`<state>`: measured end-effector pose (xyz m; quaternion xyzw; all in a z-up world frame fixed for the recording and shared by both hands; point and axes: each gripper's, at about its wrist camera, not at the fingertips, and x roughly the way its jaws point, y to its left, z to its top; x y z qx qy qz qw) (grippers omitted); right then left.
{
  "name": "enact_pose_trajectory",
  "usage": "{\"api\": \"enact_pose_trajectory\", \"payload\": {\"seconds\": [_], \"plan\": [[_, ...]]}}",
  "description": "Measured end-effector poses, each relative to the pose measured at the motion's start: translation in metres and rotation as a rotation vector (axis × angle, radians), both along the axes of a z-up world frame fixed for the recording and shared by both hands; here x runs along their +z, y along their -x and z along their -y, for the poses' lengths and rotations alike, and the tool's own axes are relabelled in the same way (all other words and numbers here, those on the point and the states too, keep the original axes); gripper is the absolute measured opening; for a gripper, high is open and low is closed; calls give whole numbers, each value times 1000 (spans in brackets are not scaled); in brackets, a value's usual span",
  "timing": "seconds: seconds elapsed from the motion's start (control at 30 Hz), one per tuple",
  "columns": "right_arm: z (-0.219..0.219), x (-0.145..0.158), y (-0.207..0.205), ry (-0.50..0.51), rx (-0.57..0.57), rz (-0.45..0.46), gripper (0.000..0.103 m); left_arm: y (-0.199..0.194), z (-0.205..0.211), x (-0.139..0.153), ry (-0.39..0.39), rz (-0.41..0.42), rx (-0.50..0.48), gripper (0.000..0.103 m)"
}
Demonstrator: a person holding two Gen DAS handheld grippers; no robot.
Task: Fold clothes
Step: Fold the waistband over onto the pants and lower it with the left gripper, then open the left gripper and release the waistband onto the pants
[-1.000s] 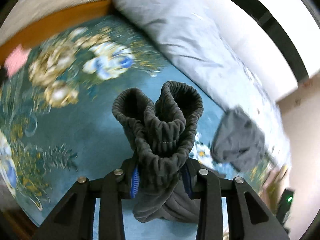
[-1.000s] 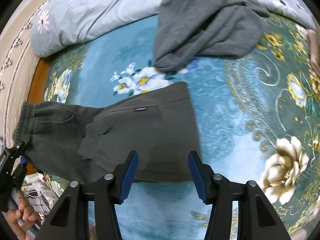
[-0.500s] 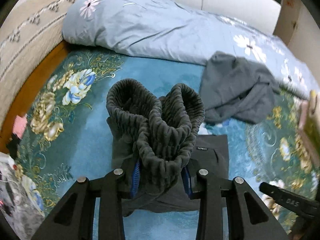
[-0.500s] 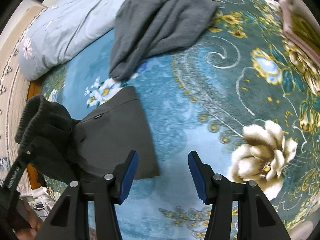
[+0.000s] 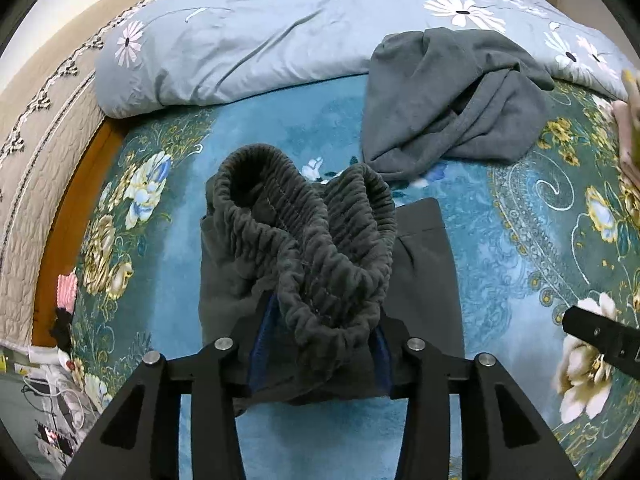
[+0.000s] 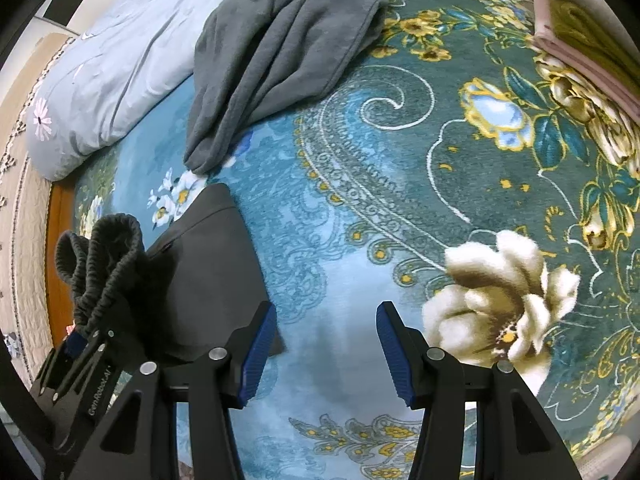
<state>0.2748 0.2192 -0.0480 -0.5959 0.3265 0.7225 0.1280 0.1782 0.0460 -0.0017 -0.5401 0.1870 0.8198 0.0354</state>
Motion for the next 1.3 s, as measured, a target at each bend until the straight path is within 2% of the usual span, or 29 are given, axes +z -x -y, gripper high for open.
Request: {"api": "enact_pose_trajectory", "payload": {"seconds": [0.3, 0.53, 0.73, 0.8, 0.9, 1.0, 1.07, 1.17, 1.3], "plan": [[1, 4, 1, -11, -2, -6, 56, 2, -4, 7, -46, 37, 36, 55], [4, 9, 4, -28, -11, -7, 56, -6, -10, 18, -170, 74, -14, 55], [6, 17, 13, -5, -11, -37, 56, 5, 30, 35, -311, 83, 36, 56], [10, 21, 23, 40, -3, -72, 56, 13, 57, 40, -341, 60, 73, 57], [18, 26, 38, 105, 18, -120, 57, 27, 101, 37, -338, 41, 158, 58], [36, 31, 64, 183, 86, -172, 62, 45, 149, 16, -322, 83, 299, 58], [52, 30, 80, 225, 140, -190, 68, 54, 184, -3, -373, 134, 421, 58], [74, 22, 103, 282, 211, -184, 75, 62, 218, -32, -425, 206, 550, 58], [94, 9, 126, 321, 273, -168, 79, 70, 237, -63, -452, 275, 603, 58]]}}
